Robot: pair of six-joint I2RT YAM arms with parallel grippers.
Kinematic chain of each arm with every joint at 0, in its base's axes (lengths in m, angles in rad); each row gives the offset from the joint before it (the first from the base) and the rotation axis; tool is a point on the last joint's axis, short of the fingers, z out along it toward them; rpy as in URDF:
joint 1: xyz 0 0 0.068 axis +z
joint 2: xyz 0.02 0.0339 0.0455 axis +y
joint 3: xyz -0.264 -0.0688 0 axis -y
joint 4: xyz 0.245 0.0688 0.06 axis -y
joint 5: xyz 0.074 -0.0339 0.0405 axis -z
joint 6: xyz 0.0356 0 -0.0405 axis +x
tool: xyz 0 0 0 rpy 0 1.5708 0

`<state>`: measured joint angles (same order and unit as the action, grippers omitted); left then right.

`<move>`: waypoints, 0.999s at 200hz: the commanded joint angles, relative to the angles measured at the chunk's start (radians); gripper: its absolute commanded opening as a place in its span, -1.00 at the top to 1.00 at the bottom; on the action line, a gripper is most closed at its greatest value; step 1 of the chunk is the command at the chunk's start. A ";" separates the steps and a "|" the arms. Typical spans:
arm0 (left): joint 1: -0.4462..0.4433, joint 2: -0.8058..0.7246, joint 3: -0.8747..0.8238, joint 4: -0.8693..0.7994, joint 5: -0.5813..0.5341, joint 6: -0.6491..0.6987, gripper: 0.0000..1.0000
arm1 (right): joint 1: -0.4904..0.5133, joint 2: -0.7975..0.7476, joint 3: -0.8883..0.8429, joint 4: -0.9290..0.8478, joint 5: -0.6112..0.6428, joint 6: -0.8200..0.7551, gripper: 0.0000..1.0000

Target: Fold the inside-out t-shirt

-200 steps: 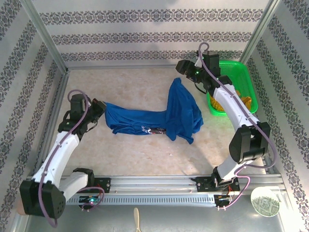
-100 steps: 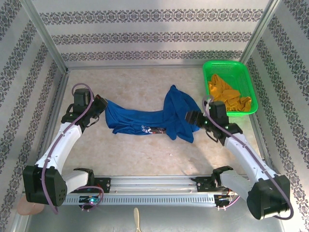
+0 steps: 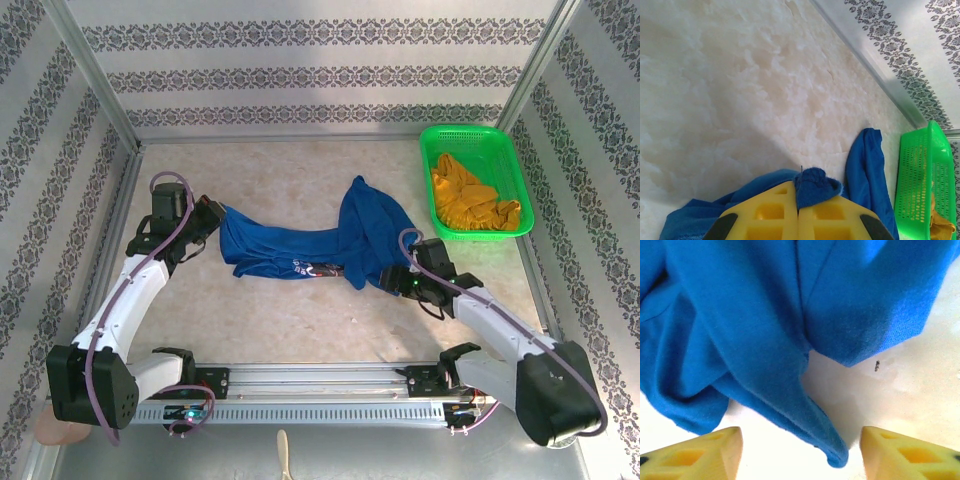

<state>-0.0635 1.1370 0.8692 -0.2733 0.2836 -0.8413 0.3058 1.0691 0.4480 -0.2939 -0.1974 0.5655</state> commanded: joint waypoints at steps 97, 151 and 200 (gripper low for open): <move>0.199 0.140 0.525 0.026 0.135 -0.008 1.00 | -0.323 0.007 1.014 -0.075 -0.339 0.122 1.00; 0.228 0.185 0.809 0.052 0.159 -0.085 1.00 | -0.368 0.108 1.467 -0.068 -0.330 0.230 1.00; 0.228 0.088 0.724 0.070 0.186 -0.106 1.00 | -0.368 0.036 1.381 -0.011 -0.351 0.290 1.00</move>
<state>0.1528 1.2816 1.6329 -0.2317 0.4450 -0.9169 -0.0505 1.1282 1.8675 -0.3370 -0.5323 0.8055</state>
